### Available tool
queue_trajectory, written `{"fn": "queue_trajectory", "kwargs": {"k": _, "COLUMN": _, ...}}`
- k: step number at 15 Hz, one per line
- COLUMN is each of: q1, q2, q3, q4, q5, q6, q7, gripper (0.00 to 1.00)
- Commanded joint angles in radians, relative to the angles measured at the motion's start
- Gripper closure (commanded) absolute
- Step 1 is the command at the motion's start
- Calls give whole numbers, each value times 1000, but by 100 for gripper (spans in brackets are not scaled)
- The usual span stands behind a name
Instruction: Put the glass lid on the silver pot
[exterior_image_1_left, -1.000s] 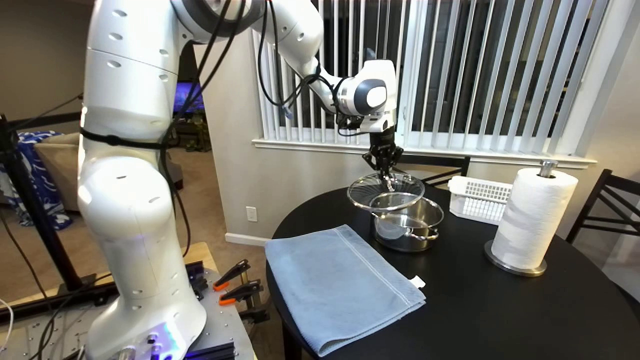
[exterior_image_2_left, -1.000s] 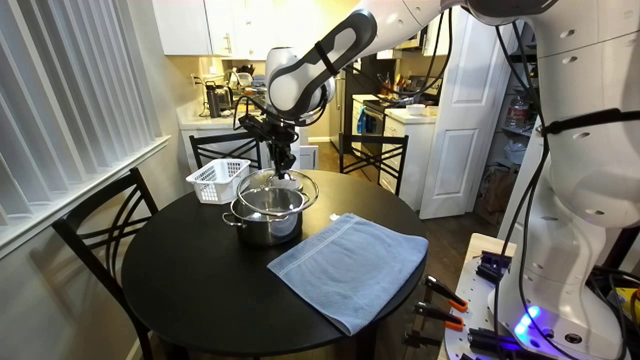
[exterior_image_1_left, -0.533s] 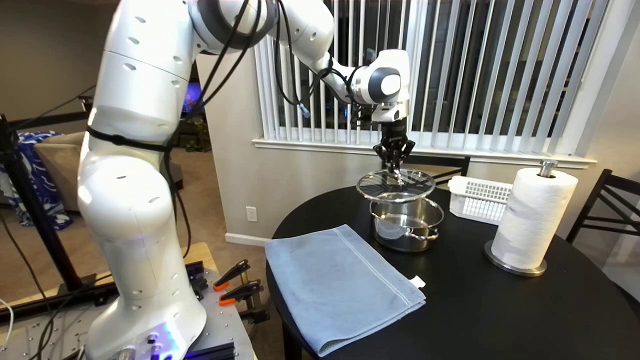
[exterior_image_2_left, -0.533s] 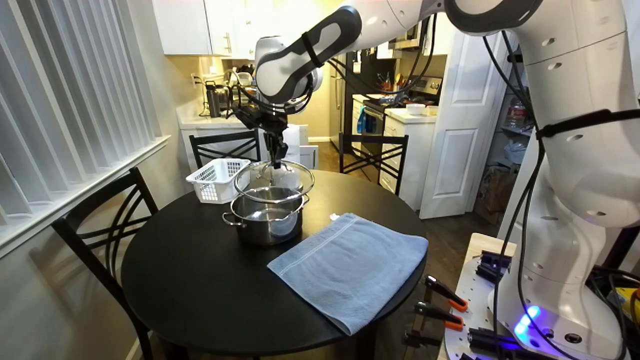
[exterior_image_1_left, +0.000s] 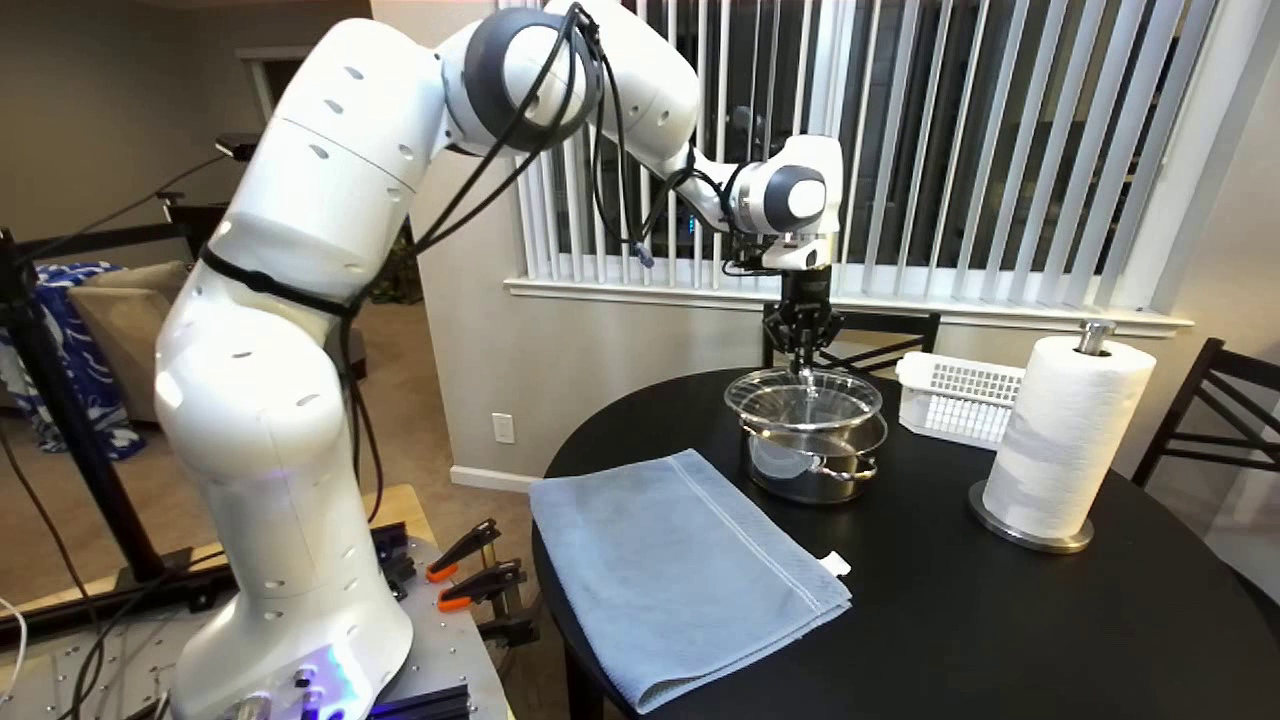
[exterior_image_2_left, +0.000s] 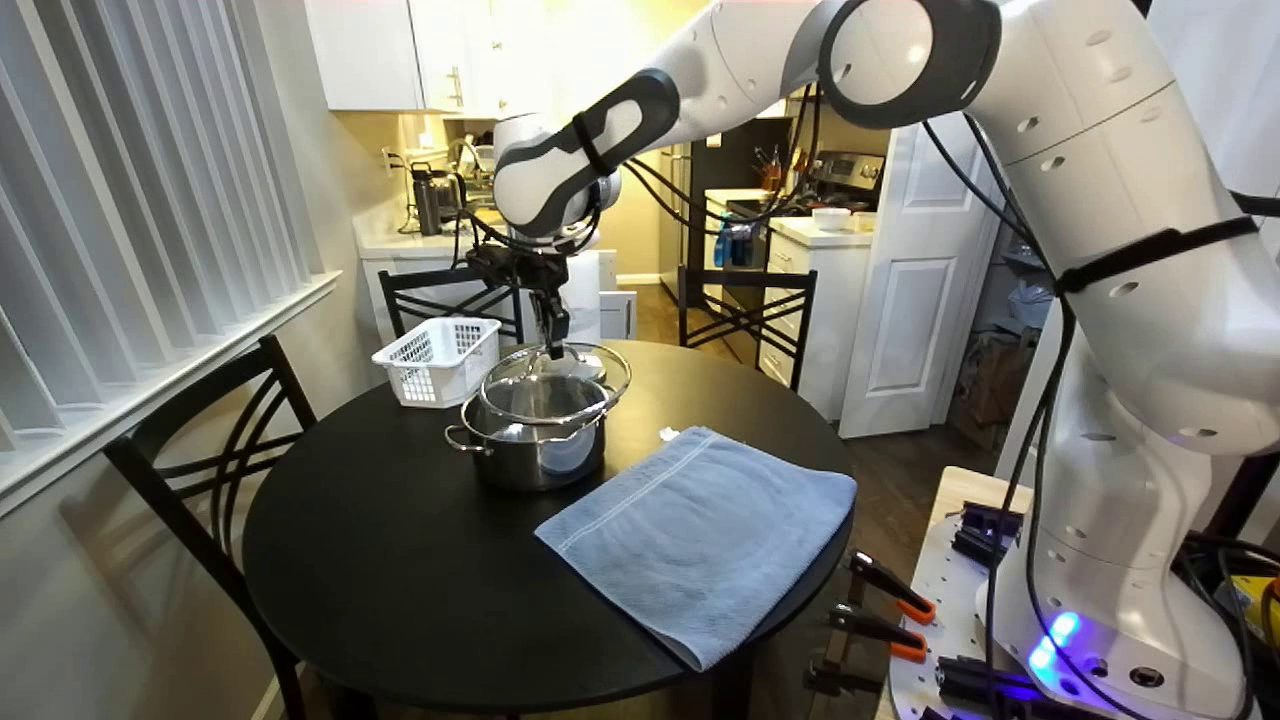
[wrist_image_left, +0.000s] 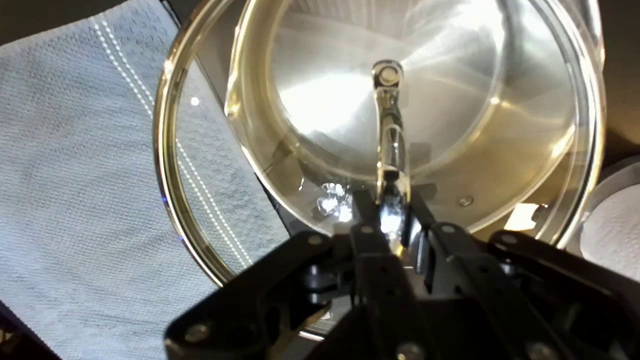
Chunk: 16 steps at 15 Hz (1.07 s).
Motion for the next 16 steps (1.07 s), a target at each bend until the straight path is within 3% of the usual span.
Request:
{"fn": "queue_trajectory", "kwargs": {"k": 1, "q1": -16, "q2": 50, "q3": 12, "q4": 79, "q5": 34, "q6": -15, "q7": -4, "gripper": 93}}
{"fn": "queue_trajectory", "kwargs": {"k": 16, "q1": -42, "q2": 128, "q3": 27, "q4": 151, "q5": 119, "q6": 31, "q7": -26, "gripper": 93}}
